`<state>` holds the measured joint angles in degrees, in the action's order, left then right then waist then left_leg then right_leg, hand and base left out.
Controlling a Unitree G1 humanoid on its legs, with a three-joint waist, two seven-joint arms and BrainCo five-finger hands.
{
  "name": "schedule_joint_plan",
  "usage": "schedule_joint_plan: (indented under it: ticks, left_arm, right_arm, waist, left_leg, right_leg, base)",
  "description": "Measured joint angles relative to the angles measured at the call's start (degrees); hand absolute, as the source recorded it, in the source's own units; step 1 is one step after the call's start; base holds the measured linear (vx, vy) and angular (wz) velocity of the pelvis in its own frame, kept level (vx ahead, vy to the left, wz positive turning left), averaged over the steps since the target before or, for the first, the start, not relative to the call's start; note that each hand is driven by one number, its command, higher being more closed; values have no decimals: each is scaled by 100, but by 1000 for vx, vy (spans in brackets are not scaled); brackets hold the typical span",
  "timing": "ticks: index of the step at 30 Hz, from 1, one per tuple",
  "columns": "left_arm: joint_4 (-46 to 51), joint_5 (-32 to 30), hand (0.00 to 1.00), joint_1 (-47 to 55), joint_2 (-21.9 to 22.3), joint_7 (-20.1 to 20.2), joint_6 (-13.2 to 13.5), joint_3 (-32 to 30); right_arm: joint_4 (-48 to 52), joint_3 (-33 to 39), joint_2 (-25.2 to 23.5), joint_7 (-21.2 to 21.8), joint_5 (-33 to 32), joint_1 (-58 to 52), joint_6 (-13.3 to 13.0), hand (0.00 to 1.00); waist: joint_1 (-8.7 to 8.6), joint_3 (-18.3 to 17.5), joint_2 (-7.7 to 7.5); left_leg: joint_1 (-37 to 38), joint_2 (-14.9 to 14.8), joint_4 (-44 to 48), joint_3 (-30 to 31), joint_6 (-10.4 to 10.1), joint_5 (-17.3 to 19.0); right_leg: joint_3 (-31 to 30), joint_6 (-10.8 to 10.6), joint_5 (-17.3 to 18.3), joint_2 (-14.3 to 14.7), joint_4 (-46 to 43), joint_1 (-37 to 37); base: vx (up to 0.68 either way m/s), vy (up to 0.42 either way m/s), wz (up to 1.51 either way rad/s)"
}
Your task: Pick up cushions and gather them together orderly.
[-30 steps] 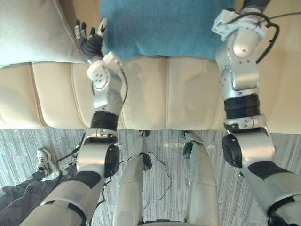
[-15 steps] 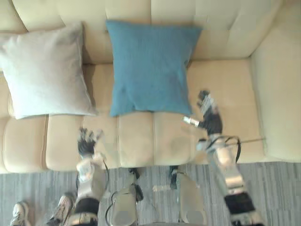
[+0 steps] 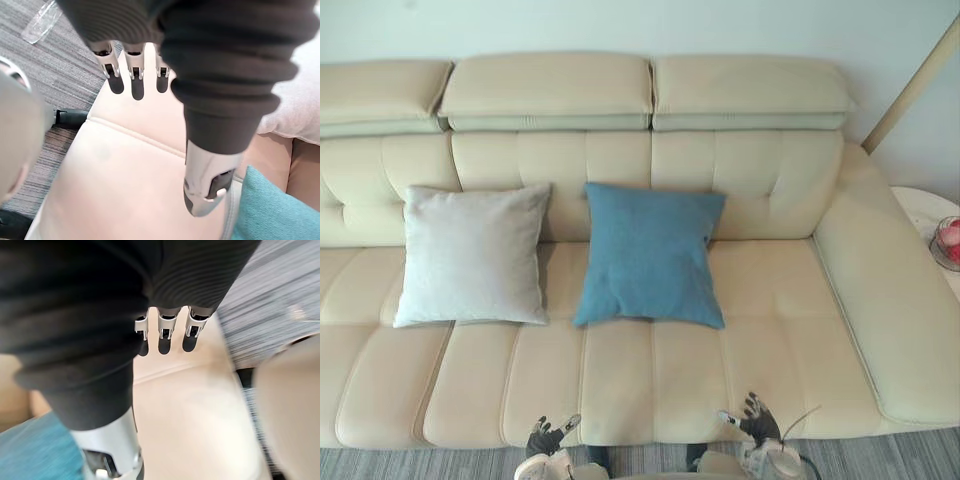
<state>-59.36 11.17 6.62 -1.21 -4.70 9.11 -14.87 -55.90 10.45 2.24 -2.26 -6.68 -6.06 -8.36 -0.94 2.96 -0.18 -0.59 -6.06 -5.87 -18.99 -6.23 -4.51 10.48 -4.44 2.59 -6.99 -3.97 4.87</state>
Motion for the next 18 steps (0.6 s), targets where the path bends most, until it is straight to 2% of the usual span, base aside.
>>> schedule_joint_plan:
  ticks: [7, 11, 14, 15, 16, 17, 18]
  left_arm:
    - [-100, -226, 0, 106, -43, 27, -45, 25]
    - [-94, -227, 0, 72, -31, 24, -65, 27]
    - [-90, -296, 0, -134, -64, -12, -67, 98]
    - [-42, -350, 0, -242, -165, -19, -72, 168]
    - [89, -388, 0, -274, -129, -26, -72, 183]
    - [102, -394, 0, -313, -125, -27, -65, 163]
    - [157, -421, 0, -441, -113, -32, -76, 221]
  right_arm:
    - [-182, 129, 8, -2, -12, 1, 67, 0]
    - [-146, 125, -5, -11, -19, 154, 86, 0]
    - [29, 41, -30, -56, -20, 414, 109, 0]
    - [241, -10, -128, -97, -18, 401, 110, 0]
    - [384, 3, -174, -121, -13, 428, 101, 0]
    - [392, 3, -198, -135, -15, 465, 106, 0]
    - [390, -31, -248, -130, -11, 456, 128, 0]
  waist:
    - [0, -51, -30]
    - [46, 21, -93]
    - [127, 238, -150]
    - [127, 316, -254]
    - [165, 368, -200]
    - [149, 411, -210]
    - [136, 449, -189]
  left_leg:
    - [213, 67, -4, 20, 14, 46]
    - [288, 113, -3, -267, 47, 74]
    - [257, 171, -2, -602, 98, 151]
    - [147, 225, 131, -732, 294, 187]
    - [-37, 66, 257, -750, 442, 208]
    - [-91, 34, 297, -790, 456, 204]
    - [-170, -52, 563, -690, 477, 193]
  right_leg:
    - [-138, -30, -147, 0, 205, -243]
    - [-446, -67, -278, -24, 160, -131]
    - [-770, -113, -400, -51, -8, 187]
    - [-840, -190, -482, -110, -71, 305]
    - [-802, -328, -553, -97, -108, 356]
    - [-701, -226, -372, -119, -508, 483]
    - [-374, 1, 362, -286, -2418, 883]
  base:
    - [-2, 24, -8]
    - [-41, 47, -37]
    - [-98, 58, -63]
    - [-121, 21, -30]
    - [-93, 11, -23]
    - [-84, -43, 11]
    - [-24, -81, 37]
